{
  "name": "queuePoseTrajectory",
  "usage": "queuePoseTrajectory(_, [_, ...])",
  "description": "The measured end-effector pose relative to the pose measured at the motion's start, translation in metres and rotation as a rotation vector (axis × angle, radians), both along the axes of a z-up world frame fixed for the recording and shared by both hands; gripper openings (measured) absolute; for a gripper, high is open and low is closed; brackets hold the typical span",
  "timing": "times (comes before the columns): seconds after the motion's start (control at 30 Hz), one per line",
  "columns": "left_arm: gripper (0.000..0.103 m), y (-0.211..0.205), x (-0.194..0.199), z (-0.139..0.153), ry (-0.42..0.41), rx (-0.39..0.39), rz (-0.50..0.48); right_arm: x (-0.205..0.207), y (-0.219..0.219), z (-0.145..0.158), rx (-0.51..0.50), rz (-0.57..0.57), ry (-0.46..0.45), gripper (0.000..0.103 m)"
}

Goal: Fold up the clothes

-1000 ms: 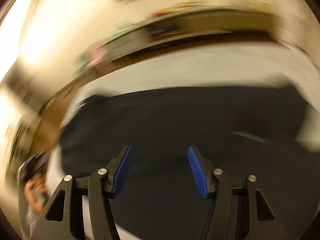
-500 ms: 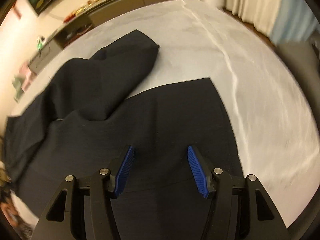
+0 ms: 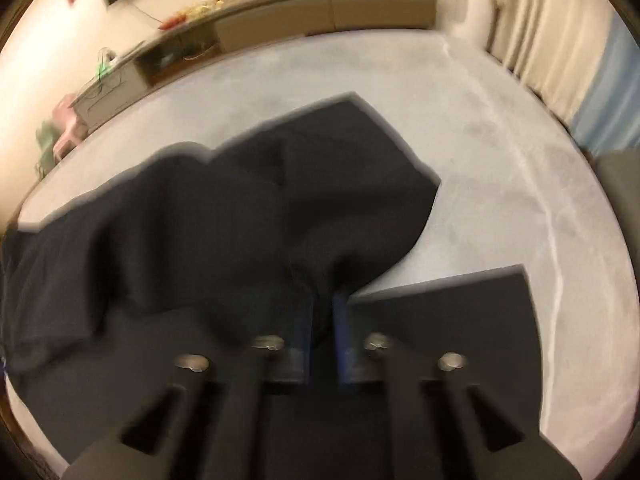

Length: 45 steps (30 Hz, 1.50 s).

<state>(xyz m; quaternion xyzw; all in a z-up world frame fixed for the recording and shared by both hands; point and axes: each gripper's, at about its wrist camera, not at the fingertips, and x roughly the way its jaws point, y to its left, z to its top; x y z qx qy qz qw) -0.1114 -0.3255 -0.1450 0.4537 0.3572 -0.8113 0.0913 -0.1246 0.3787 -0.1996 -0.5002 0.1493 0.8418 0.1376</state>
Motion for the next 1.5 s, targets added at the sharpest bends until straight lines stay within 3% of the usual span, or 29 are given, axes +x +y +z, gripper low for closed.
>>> queuePoseTrajectory(0.07, [0.031, 0.005, -0.005, 0.003, 0.007, 0.0, -0.005, -0.006, 0.006, 0.014, 0.022, -0.009, 0.057, 0.004])
queuePoseTrajectory(0.13, [0.032, 0.009, -0.008, 0.002, 0.005, -0.006, -0.013, 0.01, 0.014, 0.058, -0.021, -0.032, 0.229, 0.004])
queuePoseTrajectory(0.2, [0.033, 0.011, -0.007, 0.002, 0.004, -0.012, -0.024, 0.056, 0.022, 0.121, -0.15, -0.055, 0.501, 0.004])
queuePoseTrajectory(0.27, [0.034, 0.013, -0.008, 0.003, 0.013, -0.009, -0.036, 0.102, 0.022, 0.149, -0.161, -0.091, 0.618, 0.004])
queuePoseTrajectory(0.3, [0.035, 0.014, -0.009, 0.004, 0.018, -0.007, -0.041, 0.125, 0.024, 0.147, -0.173, -0.133, 0.633, 0.004])
queuePoseTrajectory(0.37, [0.037, 0.016, -0.01, 0.006, 0.029, -0.002, -0.053, 0.152, 0.031, 0.106, -0.237, -0.232, 0.567, 0.004])
queuePoseTrajectory(0.4, [0.039, 0.017, -0.01, 0.006, 0.034, 0.001, -0.059, 0.161, 0.038, 0.069, -0.295, -0.293, 0.479, 0.004])
queuePoseTrajectory(0.43, [0.041, 0.019, -0.011, 0.007, 0.04, 0.003, -0.065, 0.165, 0.05, 0.041, -0.395, -0.334, 0.411, 0.004])
queuePoseTrajectory(0.5, [0.046, 0.02, -0.01, 0.009, 0.056, 0.019, -0.075, 0.159, 0.075, 0.011, -0.581, -0.362, 0.411, 0.004])
queuePoseTrajectory(0.6, [0.058, 0.02, -0.003, 0.014, 0.102, 0.077, -0.067, 0.144, 0.071, 0.018, -0.49, -0.35, 0.408, 0.004])
queuePoseTrajectory(0.7, [0.068, 0.018, -0.005, 0.02, 0.142, 0.134, -0.064, 0.134, 0.067, 0.031, -0.495, -0.319, 0.422, 0.005])
queuePoseTrajectory(0.77, [0.07, 0.02, -0.018, 0.02, 0.124, 0.164, -0.089, 0.153, 0.072, 0.042, -0.511, -0.303, 0.411, 0.005])
queuePoseTrajectory(0.9, [0.07, 0.038, -0.055, 0.014, 0.042, 0.149, -0.139, 0.174, 0.066, 0.058, -0.506, -0.287, 0.389, 0.006])
queuePoseTrajectory(1.03, [0.06, 0.057, -0.08, -0.003, -0.064, 0.142, -0.132, 0.182, 0.073, 0.054, -0.523, -0.326, 0.385, 0.006])
queuePoseTrajectory(1.07, [0.049, 0.059, -0.082, -0.006, -0.071, 0.13, -0.127, 0.182, 0.074, 0.051, -0.532, -0.335, 0.385, 0.006])
queuePoseTrajectory(1.13, [0.009, 0.061, -0.084, -0.008, -0.057, 0.096, -0.127, 0.183, 0.078, 0.048, -0.541, -0.344, 0.384, 0.006])
queuePoseTrajectory(1.17, [0.005, 0.06, -0.083, -0.003, -0.026, 0.085, -0.13, 0.187, 0.08, 0.052, -0.534, -0.345, 0.406, 0.006])
queuePoseTrajectory(1.23, [0.003, 0.051, -0.061, 0.025, 0.102, 0.104, -0.101, 0.196, 0.085, 0.061, -0.52, -0.348, 0.451, 0.005])
queuePoseTrajectory(1.33, [0.002, 0.031, 0.014, 0.069, 0.336, 0.133, -0.034, 0.211, 0.094, 0.059, -0.533, -0.373, 0.462, 0.005])
queuePoseTrajectory(1.4, [0.002, 0.012, 0.033, 0.048, 0.279, 0.139, -0.004, 0.223, 0.101, 0.053, -0.554, -0.397, 0.448, 0.005])
queuePoseTrajectory(1.5, [0.001, -0.013, 0.041, 0.002, 0.159, 0.2, 0.05, 0.221, 0.105, 0.022, -0.698, -0.436, 0.379, 0.005])
